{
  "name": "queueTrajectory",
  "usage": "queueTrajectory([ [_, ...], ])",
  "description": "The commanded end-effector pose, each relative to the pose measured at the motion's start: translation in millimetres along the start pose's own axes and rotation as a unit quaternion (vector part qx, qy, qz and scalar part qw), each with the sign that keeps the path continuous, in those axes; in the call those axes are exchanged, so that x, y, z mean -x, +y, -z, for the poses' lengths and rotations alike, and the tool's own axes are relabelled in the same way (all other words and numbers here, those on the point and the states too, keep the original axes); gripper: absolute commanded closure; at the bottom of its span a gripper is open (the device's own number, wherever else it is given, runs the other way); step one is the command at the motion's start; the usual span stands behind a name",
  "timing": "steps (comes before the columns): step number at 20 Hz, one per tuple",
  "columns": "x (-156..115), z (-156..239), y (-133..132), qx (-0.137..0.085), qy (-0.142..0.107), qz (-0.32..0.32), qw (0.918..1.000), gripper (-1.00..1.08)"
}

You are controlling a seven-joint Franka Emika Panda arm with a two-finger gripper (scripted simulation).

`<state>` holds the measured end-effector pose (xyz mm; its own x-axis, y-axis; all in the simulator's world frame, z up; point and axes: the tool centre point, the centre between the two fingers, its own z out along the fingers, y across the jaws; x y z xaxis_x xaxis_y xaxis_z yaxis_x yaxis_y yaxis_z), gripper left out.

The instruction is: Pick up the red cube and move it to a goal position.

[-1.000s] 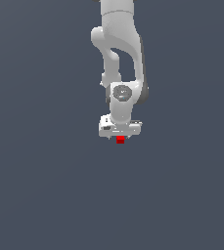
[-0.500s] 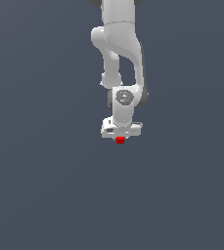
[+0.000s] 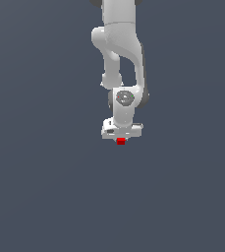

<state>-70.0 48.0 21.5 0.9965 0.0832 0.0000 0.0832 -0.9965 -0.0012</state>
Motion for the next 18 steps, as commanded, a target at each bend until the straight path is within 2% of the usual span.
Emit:
queueTrajectory([
  [1, -0.2, 0.1, 0.0, 0.000, 0.000, 0.000, 1.0000, 1.08],
  [9, -13.3, 16.7, 0.0, 0.000, 0.000, 0.000, 1.0000, 1.08],
  [18, -48.7, 59.8, -0.2, 0.000, 0.000, 0.000, 1.0000, 1.08],
])
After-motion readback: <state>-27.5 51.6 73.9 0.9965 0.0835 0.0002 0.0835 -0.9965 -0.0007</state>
